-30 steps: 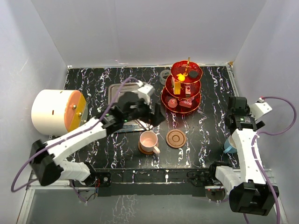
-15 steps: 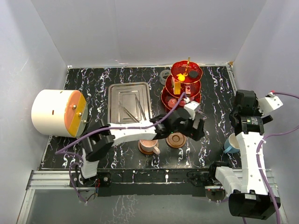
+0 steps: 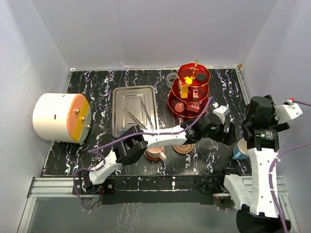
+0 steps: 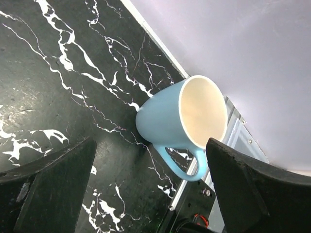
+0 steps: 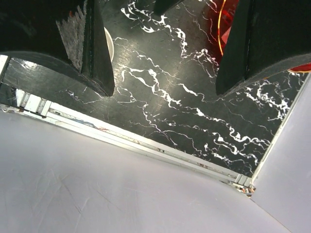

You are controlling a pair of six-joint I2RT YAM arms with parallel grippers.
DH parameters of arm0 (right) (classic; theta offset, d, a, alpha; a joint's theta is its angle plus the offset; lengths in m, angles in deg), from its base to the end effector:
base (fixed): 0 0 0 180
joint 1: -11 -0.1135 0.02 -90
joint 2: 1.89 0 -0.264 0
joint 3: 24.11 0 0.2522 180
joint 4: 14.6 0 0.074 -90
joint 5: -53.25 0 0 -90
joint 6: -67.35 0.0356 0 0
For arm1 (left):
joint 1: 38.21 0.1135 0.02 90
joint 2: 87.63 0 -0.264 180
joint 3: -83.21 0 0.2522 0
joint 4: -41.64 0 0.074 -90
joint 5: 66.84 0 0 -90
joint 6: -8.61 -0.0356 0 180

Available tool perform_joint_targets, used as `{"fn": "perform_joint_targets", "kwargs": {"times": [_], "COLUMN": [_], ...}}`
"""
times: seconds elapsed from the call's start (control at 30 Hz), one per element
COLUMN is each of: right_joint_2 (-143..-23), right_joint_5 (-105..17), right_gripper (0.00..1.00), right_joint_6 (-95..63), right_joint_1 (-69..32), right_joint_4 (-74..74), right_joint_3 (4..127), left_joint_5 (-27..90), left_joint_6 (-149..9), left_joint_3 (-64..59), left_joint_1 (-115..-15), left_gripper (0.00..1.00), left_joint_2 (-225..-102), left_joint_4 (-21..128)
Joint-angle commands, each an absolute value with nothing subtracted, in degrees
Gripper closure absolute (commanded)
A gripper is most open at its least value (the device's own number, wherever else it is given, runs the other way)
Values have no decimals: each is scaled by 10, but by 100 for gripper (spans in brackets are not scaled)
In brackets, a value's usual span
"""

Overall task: Serve the afternoon tea
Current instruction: Pick up the cup from the corner of the board.

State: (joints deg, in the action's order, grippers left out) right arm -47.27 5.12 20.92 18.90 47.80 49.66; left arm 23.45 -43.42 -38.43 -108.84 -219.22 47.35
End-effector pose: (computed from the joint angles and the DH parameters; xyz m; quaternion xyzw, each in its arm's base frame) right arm 0.1352 -0.0427 0.3651 0.5092 0.6701 -0.1661 0.5140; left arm 0.1820 -0.5182 0.2378 0.2255 0.7643 -0.4918 0.3509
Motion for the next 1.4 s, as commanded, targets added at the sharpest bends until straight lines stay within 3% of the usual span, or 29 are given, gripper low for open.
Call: {"fn": "perform_joint_targets", "kwargs": {"times": [0.0,0.23,0.43,0.6,0.83,1.13,1.37], "right_joint_2": [-458,-431,-428,-421,-398,-325,-346], "right_joint_5": [66,66,66,66,66,66,66], "right_gripper": [15,15,15,15,15,15,15], "right_joint_6": [211,211,211,211,211,211,211], "right_joint_1": [191,186,179,172,159,157,157], "right_joint_4": [463,463,463,463,463,463,463], "right_joint_3": [533,516,509,508,486,448,460], "left_joint_5": [262,353,343,348,345,383,359], "left_joint_6": [-407,-407,-406,-398,-403,-393,-393], "left_joint_3": [-442,-573,-606,-693,-695,-738,-738], "left_joint_1": [-1091,-1094,-1099,-1099,-1098,-1096,-1096], "left_gripper": [6,4,3,9,15,31,54], "left_joint_2": [-2216,-2298,-2323,-2374,-2387,-2424,-2417], "left_joint_4": [505,554,559,617,632,654,662]}}
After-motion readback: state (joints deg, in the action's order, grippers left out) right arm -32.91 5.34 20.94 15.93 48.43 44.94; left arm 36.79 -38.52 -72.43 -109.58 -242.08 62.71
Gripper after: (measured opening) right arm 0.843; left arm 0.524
